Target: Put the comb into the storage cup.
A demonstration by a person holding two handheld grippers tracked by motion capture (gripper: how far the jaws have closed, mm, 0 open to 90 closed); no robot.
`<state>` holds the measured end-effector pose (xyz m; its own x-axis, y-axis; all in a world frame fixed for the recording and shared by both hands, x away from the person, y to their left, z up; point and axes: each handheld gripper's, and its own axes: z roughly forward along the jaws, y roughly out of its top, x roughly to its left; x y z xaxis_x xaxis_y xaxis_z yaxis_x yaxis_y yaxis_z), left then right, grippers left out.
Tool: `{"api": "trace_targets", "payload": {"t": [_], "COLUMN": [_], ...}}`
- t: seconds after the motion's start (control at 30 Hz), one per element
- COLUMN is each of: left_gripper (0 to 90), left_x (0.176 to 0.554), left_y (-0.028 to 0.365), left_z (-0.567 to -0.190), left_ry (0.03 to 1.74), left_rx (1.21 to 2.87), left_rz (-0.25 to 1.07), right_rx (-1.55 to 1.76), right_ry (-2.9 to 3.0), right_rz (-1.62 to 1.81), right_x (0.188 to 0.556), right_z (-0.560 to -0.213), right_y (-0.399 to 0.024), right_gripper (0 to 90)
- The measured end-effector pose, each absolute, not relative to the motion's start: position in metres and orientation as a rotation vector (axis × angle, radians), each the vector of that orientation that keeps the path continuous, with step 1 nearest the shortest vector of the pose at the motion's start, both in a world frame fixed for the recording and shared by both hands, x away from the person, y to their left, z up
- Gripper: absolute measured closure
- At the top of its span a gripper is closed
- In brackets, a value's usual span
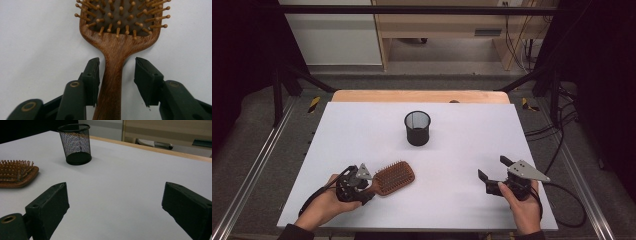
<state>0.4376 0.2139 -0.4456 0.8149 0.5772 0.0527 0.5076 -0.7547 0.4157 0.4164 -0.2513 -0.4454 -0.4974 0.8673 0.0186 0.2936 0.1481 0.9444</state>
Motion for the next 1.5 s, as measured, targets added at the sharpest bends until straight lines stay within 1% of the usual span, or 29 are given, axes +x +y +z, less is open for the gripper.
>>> {"api": "trace_targets", "payload": {"t": [0.23,0.37,0.43,0.6,0.8,1.03,1.17,1.3,1.5], "left_gripper": [61.6,64.8,67.9,70.5,69.8,72.2,72.7,72.8,72.8], "left_x": [0.442,0.444,0.445,0.447,0.451,0.453,0.45,0.444,0.441], "left_y": [0.21,0.212,0.212,0.207,0.203,0.201,0.199,0.201,0.202], "left_z": [-0.445,-0.448,-0.447,-0.447,-0.446,-0.446,-0.446,-0.446,-0.443], "left_ry": [0.805,0.8,0.786,0.749,0.761,0.776,0.775,0.772,0.758], "left_rx": [2.679,2.689,2.695,2.738,2.774,2.789,2.793,2.765,2.722], "left_rz": [0.244,0.229,0.223,0.209,0.185,0.164,0.198,0.245,0.28], "right_rx": [1.102,1.101,1.103,1.102,1.103,1.098,1.101,1.102,1.103], "right_ry": [1.89,1.892,1.891,1.895,1.9,1.908,1.908,1.905,1.903], "right_rz": [1.354,1.355,1.356,1.357,1.36,1.365,1.369,1.372,1.377], "right_x": [0.417,0.417,0.417,0.418,0.418,0.418,0.418,0.417,0.417], "right_z": [-0.446,-0.446,-0.446,-0.446,-0.447,-0.447,-0.447,-0.446,-0.446], "right_y": [-0.251,-0.251,-0.251,-0.251,-0.251,-0.25,-0.251,-0.251,-0.251], "right_gripper": [7.4,7.4,7.4,7.4,7.5,8.0,8.2,8.2,8.2]}}
